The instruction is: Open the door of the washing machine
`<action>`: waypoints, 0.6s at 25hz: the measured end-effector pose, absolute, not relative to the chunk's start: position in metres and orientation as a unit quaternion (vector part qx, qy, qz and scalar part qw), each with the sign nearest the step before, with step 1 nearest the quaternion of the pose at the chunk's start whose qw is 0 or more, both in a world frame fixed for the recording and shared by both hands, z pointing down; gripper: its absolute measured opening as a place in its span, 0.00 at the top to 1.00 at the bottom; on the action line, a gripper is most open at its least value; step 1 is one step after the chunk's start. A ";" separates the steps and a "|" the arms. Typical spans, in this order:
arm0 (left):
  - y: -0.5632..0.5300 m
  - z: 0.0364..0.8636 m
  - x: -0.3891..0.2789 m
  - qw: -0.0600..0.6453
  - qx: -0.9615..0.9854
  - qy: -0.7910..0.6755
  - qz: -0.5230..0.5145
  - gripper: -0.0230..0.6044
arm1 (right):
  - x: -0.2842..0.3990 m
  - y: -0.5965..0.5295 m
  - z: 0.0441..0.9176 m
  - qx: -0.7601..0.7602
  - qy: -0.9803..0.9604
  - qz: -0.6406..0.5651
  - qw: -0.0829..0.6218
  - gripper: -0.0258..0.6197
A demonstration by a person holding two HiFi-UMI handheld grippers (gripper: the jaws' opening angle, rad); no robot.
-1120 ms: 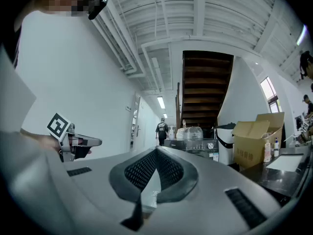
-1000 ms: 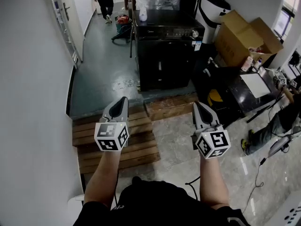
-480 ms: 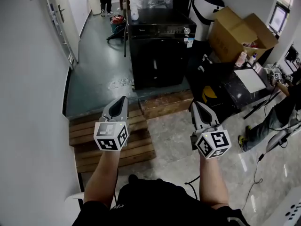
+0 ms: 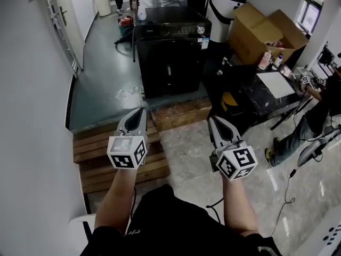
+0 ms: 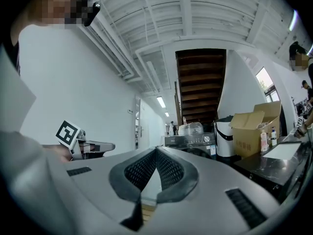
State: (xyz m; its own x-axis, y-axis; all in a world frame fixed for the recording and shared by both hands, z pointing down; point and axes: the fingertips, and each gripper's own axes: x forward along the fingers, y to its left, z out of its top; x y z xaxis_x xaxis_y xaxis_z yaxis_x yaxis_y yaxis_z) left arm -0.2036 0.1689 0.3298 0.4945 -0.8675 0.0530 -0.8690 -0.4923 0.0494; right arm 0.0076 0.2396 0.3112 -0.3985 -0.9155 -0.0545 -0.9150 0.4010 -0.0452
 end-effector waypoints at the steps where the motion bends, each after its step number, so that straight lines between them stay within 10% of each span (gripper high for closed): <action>1: 0.169 0.329 -0.201 0.032 0.865 -0.501 0.012 0.95 | 0.008 0.241 0.312 -0.546 0.837 -0.004 0.035 0.97; 15: 0.111 0.337 -0.127 0.006 0.894 -0.448 0.021 0.95 | 0.051 0.194 0.327 -0.563 0.826 -0.010 0.015 0.97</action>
